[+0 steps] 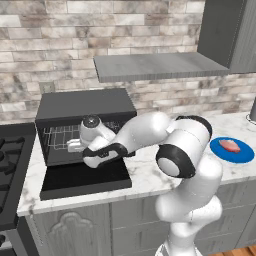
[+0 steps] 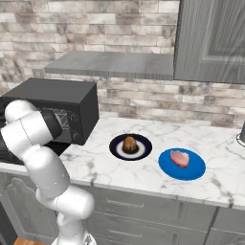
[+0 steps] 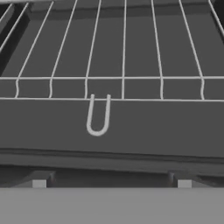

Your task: Open the toaster oven door. Place the bread on the top rack in the toaster oven and place the steak on the bottom rack.

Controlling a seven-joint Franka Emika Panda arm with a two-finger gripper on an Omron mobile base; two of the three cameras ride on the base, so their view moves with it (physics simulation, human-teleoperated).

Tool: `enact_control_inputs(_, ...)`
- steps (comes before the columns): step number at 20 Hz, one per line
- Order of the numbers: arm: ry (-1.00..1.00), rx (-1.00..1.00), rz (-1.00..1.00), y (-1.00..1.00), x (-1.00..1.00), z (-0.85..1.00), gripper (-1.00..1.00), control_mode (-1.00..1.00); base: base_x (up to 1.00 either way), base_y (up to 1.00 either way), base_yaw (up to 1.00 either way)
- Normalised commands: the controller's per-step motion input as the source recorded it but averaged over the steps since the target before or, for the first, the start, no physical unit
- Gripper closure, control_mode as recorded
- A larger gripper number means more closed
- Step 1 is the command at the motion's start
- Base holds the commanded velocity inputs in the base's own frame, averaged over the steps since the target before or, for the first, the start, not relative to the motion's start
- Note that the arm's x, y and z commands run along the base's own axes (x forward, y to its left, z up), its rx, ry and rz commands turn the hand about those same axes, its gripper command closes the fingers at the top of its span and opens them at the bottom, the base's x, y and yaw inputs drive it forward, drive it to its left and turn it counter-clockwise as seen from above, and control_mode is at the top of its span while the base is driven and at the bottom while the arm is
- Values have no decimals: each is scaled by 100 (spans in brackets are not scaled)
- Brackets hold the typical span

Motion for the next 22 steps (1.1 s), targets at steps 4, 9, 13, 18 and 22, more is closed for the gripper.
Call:
enact_control_inputs(4,0,0,0,17,33,-22,-100,-100,0,0,0)
enact_control_inputs(9,0,-2,0,19,32,-25,-100,-100,0,0,0)
enact_control_inputs(13,0,-2,0,17,32,-22,-100,-100,0,0,0)
enact_control_inputs(18,-5,0,0,7,29,-8,-100,-100,0,0,0)
enact_control_inputs(22,-11,0,0,0,24,2,-100,-100,0,0,0)
